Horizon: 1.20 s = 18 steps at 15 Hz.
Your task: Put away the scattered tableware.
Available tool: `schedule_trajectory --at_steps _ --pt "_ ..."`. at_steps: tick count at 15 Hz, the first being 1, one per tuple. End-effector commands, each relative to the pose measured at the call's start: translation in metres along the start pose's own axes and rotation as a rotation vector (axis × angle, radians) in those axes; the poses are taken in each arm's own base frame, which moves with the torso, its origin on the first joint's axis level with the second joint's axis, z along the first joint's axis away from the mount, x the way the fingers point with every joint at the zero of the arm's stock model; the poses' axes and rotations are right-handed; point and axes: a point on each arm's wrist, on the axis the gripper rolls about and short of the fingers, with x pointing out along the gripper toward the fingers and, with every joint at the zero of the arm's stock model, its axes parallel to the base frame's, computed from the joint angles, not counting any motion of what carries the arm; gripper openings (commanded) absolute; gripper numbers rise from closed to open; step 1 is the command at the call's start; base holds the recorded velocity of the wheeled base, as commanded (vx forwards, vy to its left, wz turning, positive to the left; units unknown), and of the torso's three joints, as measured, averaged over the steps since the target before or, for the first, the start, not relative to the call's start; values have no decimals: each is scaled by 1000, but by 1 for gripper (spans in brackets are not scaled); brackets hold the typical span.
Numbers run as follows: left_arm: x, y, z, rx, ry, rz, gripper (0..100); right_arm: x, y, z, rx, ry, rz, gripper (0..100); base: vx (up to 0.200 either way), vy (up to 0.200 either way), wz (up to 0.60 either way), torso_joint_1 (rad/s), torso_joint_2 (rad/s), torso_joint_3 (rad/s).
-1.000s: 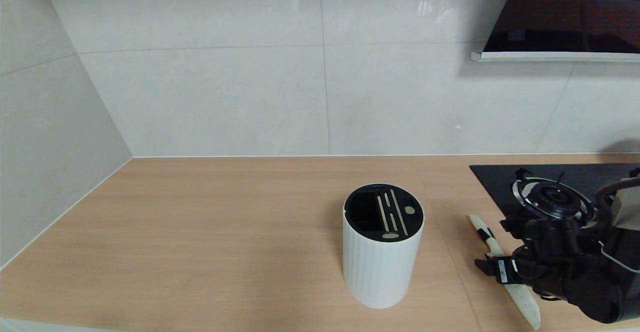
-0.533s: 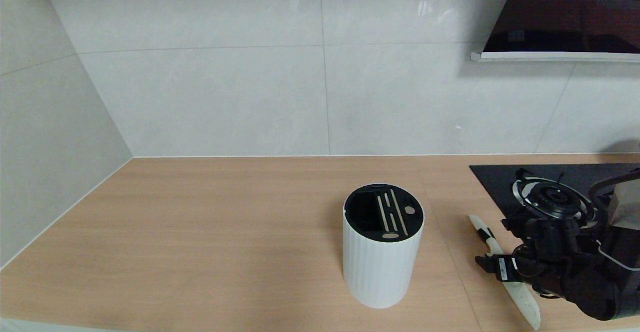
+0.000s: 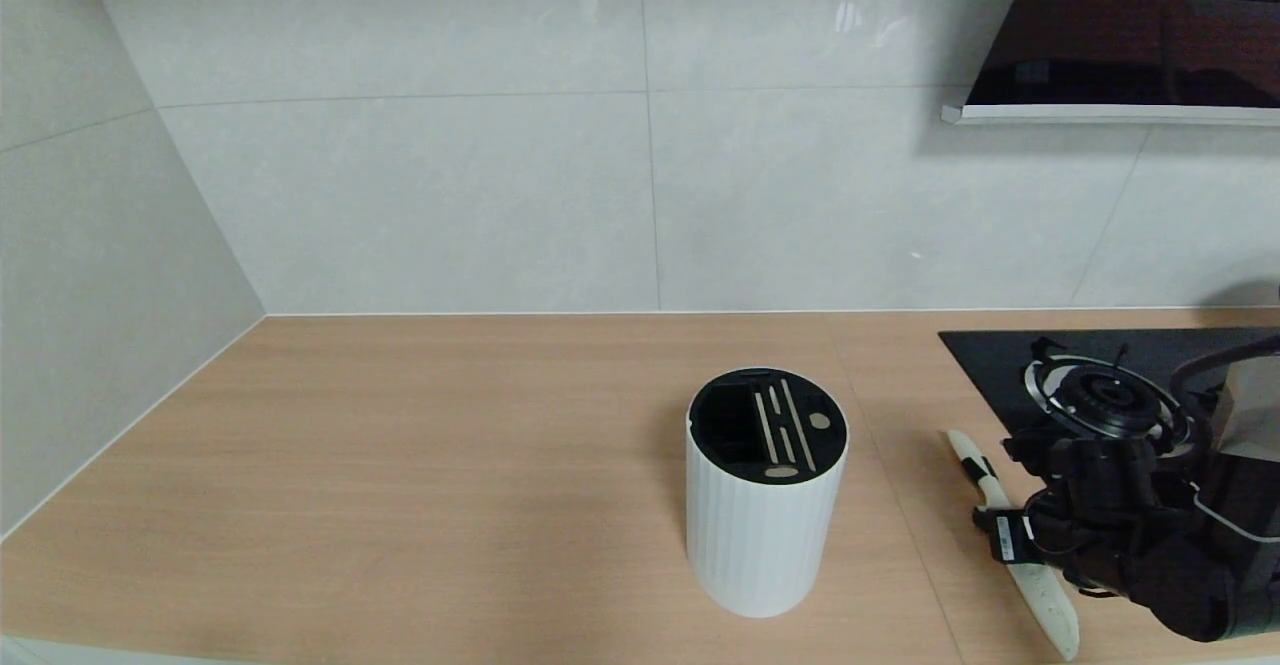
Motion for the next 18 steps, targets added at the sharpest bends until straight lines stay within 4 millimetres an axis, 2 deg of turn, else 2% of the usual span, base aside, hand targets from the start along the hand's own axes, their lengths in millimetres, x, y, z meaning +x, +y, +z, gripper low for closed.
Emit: schedule_trajectory --at_steps 1,5,7,11,13,14,15,16,17,18 --pt "0 0 0 0 0 1 100 0 0 -2 -1 9 1 0 0 0 0 0 0 0" --pt "0 0 0 1 -1 1 100 -4 0 4 3 -25 0 0 0 0 0 0 0 0" --pt "0 0 0 1 0 1 100 -11 -1 13 10 -83 -3 0 0 0 0 0 0 0" --pt "0 0 2 4 -12 1 100 -35 -5 36 26 -191 -36 0 0 0 0 0 0 0" --pt "-6 0 20 0 -72 -5 100 -51 -6 49 31 -258 -35 0 0 0 0 0 0 0" --pt "-11 0 44 10 -89 -49 100 -66 -7 67 39 -344 -35 0 0 0 0 0 0 0" --pt "-6 -1 62 20 -27 -112 100 -73 -7 82 43 -397 -33 0 0 0 0 0 0 0" --pt "8 -4 92 35 39 -204 100 -79 -8 104 48 -452 -33 0 0 0 0 0 0 0" --pt "19 -5 106 34 72 -243 100 -81 -8 115 49 -465 -32 0 0 0 0 0 0 0" --pt "51 -8 147 26 119 -313 100 -85 -8 140 53 -488 -28 0 0 0 0 0 0 0"
